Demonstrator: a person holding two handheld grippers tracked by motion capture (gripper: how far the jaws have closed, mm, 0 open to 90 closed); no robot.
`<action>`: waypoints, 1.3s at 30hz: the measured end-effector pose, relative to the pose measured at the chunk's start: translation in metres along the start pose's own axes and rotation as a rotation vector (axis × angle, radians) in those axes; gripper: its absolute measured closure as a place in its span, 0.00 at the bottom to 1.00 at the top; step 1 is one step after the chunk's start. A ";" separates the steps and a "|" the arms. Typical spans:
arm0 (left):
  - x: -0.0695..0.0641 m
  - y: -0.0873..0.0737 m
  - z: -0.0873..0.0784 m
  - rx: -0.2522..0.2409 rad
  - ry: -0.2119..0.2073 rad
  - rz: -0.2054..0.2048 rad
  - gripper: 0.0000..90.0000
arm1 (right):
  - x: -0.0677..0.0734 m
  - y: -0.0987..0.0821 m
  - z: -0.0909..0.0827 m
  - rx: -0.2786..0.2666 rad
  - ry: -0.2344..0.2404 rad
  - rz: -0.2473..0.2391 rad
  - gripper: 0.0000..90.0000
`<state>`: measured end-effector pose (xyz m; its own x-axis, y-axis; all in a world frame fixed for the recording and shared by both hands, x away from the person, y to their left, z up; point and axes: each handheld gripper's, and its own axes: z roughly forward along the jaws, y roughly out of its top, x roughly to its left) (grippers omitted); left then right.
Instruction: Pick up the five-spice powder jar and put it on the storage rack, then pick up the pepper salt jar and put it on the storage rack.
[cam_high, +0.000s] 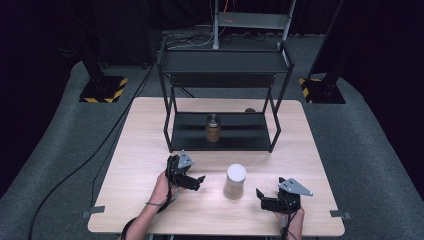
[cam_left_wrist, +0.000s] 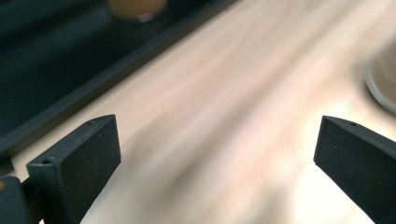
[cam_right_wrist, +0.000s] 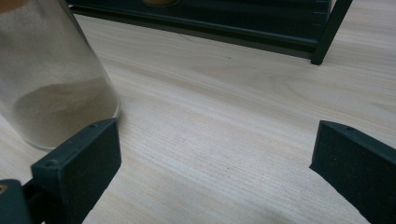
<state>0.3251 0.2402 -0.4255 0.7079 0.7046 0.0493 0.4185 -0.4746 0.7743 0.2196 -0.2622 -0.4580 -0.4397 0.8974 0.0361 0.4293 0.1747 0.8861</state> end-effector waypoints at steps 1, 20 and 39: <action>-0.002 -0.007 -0.006 0.002 -0.004 -0.014 0.00 | 0.000 0.000 0.000 0.002 -0.001 -0.001 0.00; -0.020 -0.036 -0.031 0.051 0.066 -0.095 0.00 | 0.001 0.001 0.000 0.005 -0.006 0.003 0.00; -0.017 -0.037 -0.030 0.087 0.061 -0.123 0.00 | 0.002 0.001 0.001 0.008 -0.013 -0.001 0.01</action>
<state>0.2800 0.2614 -0.4360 0.6134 0.7898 -0.0025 0.5496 -0.4246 0.7195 0.2197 -0.2595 -0.4570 -0.4300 0.9023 0.0297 0.4352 0.1783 0.8825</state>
